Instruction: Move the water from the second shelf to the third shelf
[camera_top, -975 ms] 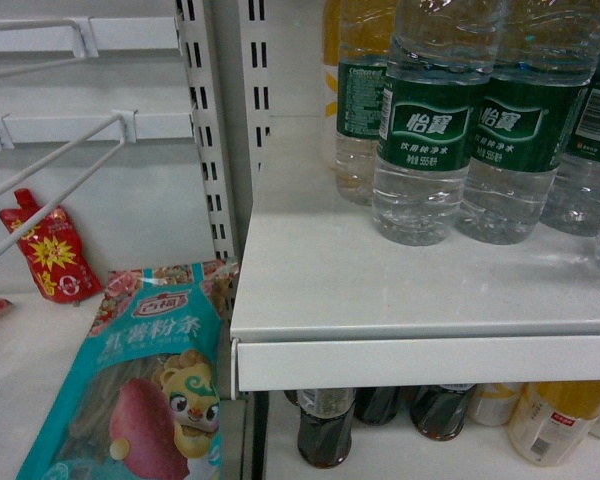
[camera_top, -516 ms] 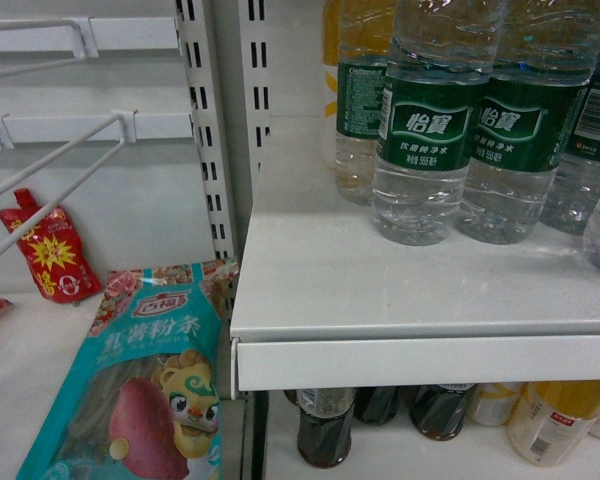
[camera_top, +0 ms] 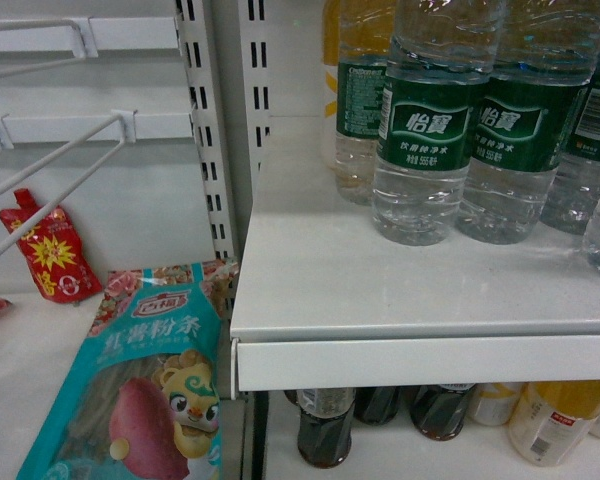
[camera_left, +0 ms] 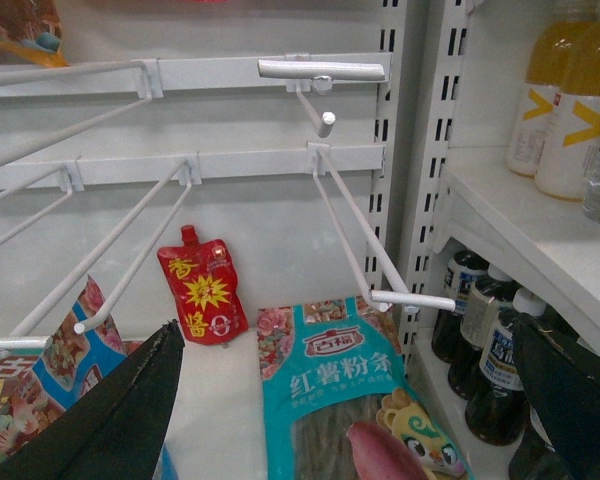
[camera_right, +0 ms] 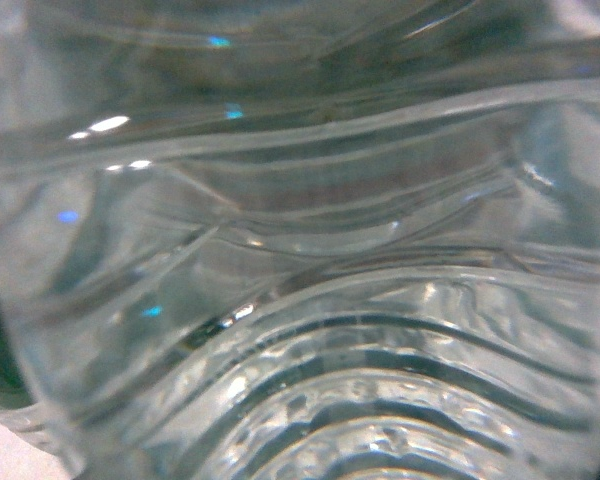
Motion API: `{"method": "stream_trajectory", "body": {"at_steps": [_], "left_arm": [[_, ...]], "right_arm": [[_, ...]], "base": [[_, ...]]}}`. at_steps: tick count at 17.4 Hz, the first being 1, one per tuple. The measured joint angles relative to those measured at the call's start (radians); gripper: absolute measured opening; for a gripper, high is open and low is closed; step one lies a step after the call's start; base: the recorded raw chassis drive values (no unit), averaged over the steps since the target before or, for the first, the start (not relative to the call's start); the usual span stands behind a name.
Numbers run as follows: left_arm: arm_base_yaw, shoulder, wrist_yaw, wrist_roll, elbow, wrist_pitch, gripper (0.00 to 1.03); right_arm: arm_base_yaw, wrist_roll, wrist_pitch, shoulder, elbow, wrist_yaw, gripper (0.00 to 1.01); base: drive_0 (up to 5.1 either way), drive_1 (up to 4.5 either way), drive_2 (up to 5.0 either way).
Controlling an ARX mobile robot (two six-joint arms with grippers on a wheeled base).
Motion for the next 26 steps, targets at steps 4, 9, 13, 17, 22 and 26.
{"method": "stream_trajectory", "body": {"at_steps": [4,9,13,17,22,26], "left_arm": [[0.0,0.0,0.0,0.0,0.0,0.0,0.98],[0.0,0.0,0.0,0.0,0.0,0.0,0.98],[0.0,0.0,0.0,0.0,0.0,0.0,0.98],[0.0,0.0,0.0,0.0,0.0,0.0,0.98],[0.0,0.0,0.0,0.0,0.0,0.0,0.98],[0.0,0.0,0.0,0.0,0.0,0.0,0.98]], "right_arm": [[0.001,0.001,0.012,0.001,0.013,0.0,0.98],[0.002,0.0,0.003,-0.001,0.013,0.0,0.98],[0.016,-0.031,-0.018,-0.049,0.013,0.008,0.98],[0.034,-0.094,-0.056,-0.093,0.011,0.038,0.98],[0.047,-0.125,-0.095,-0.188,-0.019,0.058,0.98],[0.053,-0.118,-0.179,-0.34,-0.061,0.055,0.98]], "base": [[-4.9,2.55,2.6],[-4.9,2.55,2.6],[-4.9,2.55,2.6],[-4.9,2.55,2.6],[-4.9,2.55,2.6],[-4.9,2.55,2.6]]}}
